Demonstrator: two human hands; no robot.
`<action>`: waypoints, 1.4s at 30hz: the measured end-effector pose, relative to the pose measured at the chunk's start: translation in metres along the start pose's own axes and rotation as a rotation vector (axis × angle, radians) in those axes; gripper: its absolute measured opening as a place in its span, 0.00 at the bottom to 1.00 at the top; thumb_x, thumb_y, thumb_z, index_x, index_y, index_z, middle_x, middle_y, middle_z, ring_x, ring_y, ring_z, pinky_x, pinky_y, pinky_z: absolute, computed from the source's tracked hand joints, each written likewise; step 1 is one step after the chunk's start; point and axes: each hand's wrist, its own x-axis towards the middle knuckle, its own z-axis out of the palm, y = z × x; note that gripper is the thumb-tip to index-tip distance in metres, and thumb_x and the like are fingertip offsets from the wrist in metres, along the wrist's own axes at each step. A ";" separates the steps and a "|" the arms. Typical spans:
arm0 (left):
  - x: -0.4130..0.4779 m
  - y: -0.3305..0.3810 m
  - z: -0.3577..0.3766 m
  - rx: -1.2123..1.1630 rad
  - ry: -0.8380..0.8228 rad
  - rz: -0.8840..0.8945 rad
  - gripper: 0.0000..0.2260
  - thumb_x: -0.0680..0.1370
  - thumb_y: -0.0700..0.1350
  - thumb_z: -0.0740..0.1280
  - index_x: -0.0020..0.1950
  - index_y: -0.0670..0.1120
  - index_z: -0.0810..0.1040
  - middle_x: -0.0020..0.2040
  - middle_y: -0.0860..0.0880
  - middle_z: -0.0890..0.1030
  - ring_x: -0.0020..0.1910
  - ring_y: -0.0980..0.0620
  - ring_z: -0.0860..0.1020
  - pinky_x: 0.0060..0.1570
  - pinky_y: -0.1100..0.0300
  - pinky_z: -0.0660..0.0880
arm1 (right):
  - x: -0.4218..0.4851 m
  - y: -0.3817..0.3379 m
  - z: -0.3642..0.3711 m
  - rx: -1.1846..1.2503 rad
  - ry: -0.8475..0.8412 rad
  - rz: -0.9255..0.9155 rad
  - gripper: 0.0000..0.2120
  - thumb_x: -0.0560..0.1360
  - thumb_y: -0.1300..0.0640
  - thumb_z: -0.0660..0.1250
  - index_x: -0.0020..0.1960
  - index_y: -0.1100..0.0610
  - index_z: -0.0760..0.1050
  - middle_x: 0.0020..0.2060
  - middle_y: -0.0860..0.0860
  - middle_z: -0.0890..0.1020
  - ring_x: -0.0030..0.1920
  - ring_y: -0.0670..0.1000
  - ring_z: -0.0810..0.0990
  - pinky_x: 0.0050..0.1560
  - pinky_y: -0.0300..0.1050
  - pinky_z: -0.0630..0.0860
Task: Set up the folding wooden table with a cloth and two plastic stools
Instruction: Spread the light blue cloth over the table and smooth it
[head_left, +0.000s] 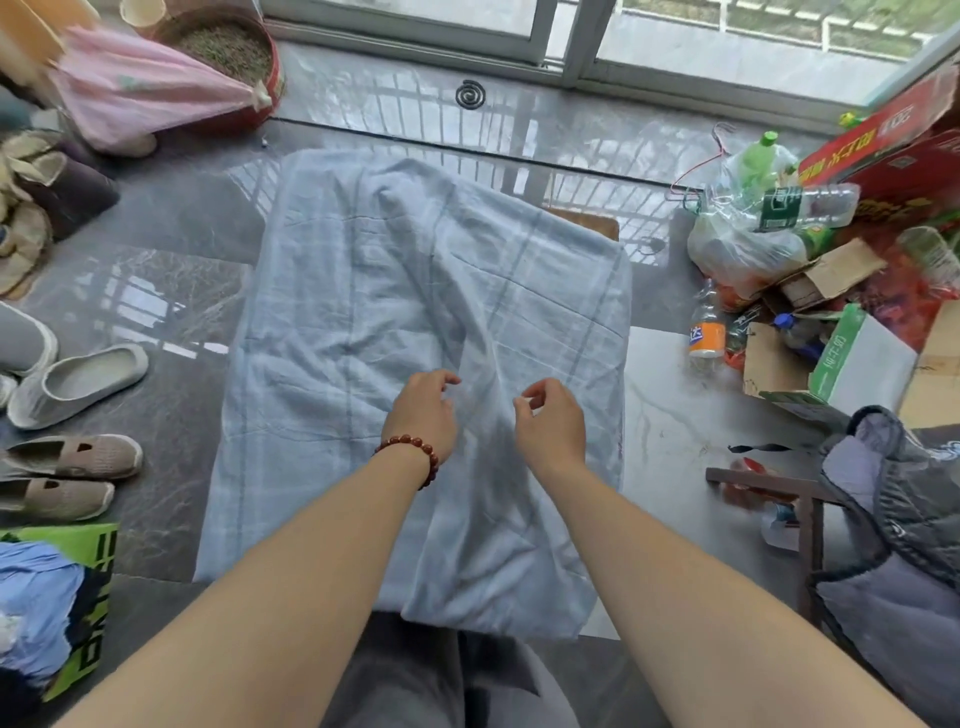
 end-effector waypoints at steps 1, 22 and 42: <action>0.011 0.000 -0.004 0.002 -0.006 0.001 0.15 0.80 0.37 0.54 0.64 0.48 0.72 0.66 0.48 0.69 0.59 0.51 0.73 0.57 0.56 0.72 | 0.009 -0.006 0.003 -0.005 0.001 0.004 0.04 0.77 0.58 0.62 0.51 0.58 0.73 0.50 0.52 0.76 0.44 0.47 0.71 0.45 0.39 0.64; 0.163 -0.022 -0.040 0.419 -0.008 -0.101 0.09 0.80 0.48 0.62 0.55 0.46 0.76 0.57 0.45 0.73 0.57 0.45 0.71 0.43 0.53 0.71 | 0.146 -0.046 0.053 -0.247 0.200 0.156 0.08 0.79 0.57 0.60 0.54 0.60 0.72 0.58 0.56 0.70 0.56 0.59 0.72 0.46 0.47 0.66; 0.161 -0.010 -0.041 0.416 0.016 0.106 0.25 0.80 0.52 0.59 0.75 0.58 0.56 0.77 0.48 0.49 0.75 0.44 0.51 0.69 0.49 0.62 | 0.154 -0.055 0.048 -0.155 0.184 -0.058 0.20 0.77 0.60 0.61 0.68 0.59 0.67 0.69 0.55 0.67 0.69 0.56 0.64 0.66 0.39 0.56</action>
